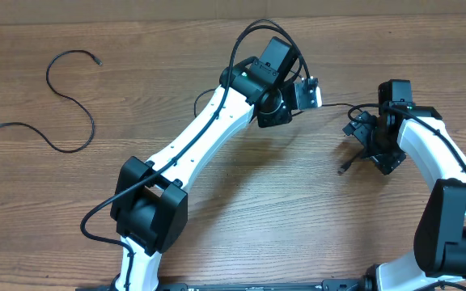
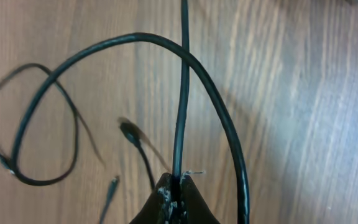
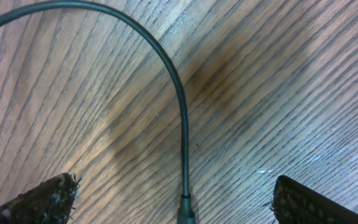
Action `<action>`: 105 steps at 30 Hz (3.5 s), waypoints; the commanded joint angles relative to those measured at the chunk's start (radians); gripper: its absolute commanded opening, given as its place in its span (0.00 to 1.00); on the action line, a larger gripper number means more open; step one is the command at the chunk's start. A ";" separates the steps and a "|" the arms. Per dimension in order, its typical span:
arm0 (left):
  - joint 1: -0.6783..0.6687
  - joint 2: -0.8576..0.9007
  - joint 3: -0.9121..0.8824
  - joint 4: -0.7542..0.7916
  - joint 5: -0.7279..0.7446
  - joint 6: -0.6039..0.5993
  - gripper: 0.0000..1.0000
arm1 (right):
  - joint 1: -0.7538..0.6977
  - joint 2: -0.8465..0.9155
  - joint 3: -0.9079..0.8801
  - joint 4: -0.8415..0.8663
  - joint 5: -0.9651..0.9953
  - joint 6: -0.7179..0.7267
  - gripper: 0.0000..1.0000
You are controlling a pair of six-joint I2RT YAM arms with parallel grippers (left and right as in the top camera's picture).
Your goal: Untangle cables
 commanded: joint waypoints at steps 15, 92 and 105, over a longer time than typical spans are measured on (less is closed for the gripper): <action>0.007 -0.019 0.011 -0.085 0.084 0.042 0.04 | 0.000 -0.010 -0.006 0.016 -0.017 0.004 1.00; 0.047 -0.145 0.355 -0.125 -0.198 -0.616 0.04 | 0.222 0.003 -0.006 0.414 -0.237 -0.107 0.62; 0.047 -0.145 0.355 -0.130 -0.197 -0.616 0.04 | 0.278 0.143 -0.006 0.541 -0.164 -0.023 0.73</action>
